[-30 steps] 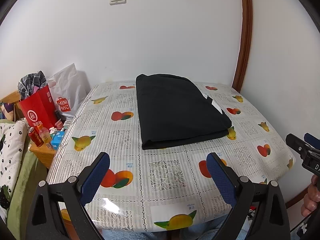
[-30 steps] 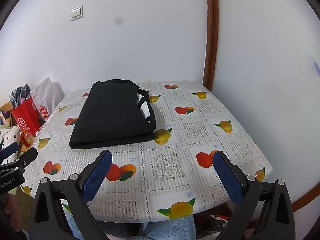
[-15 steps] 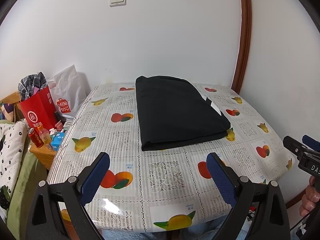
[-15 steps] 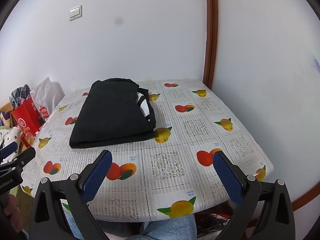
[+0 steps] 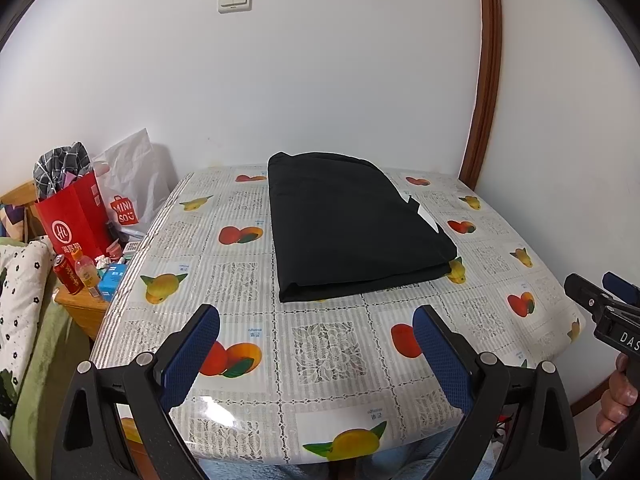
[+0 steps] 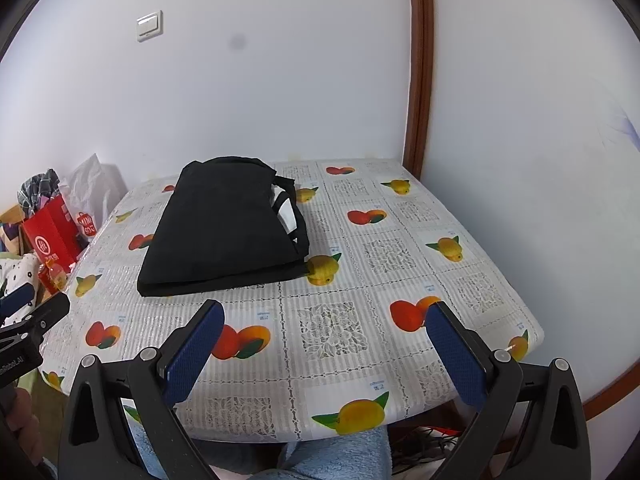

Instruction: Fold large clothes

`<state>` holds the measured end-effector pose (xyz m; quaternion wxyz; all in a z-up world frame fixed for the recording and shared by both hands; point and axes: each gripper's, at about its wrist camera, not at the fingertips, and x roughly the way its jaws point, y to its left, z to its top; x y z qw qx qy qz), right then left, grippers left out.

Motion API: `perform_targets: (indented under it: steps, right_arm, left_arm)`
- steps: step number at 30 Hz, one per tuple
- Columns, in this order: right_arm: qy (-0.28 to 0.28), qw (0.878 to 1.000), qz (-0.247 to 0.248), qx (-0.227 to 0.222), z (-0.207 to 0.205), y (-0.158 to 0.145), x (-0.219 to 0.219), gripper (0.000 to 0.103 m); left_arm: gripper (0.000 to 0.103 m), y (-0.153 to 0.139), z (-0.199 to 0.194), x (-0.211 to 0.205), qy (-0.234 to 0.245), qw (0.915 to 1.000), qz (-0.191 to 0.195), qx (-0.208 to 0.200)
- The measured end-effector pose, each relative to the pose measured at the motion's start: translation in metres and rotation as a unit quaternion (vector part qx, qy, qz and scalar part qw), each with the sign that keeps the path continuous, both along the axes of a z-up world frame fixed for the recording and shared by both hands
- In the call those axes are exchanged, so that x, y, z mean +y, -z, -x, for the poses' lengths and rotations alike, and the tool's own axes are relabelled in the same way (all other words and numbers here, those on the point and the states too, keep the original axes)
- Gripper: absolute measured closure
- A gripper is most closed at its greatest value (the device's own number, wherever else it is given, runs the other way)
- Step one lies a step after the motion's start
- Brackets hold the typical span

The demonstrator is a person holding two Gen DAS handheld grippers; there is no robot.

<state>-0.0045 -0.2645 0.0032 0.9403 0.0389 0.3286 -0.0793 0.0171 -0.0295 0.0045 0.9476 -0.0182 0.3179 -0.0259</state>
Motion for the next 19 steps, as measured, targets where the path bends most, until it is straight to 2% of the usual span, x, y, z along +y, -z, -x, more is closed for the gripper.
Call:
perform_targets:
  steps: [19]
  right_arm:
    - [0.012, 1.000, 0.002, 0.001, 0.0045, 0.0015, -0.0050, 0.003]
  left_arm:
    - [0.005, -0.0044, 0.0036, 0.0023, -0.001, 0.9999, 0.001, -0.013]
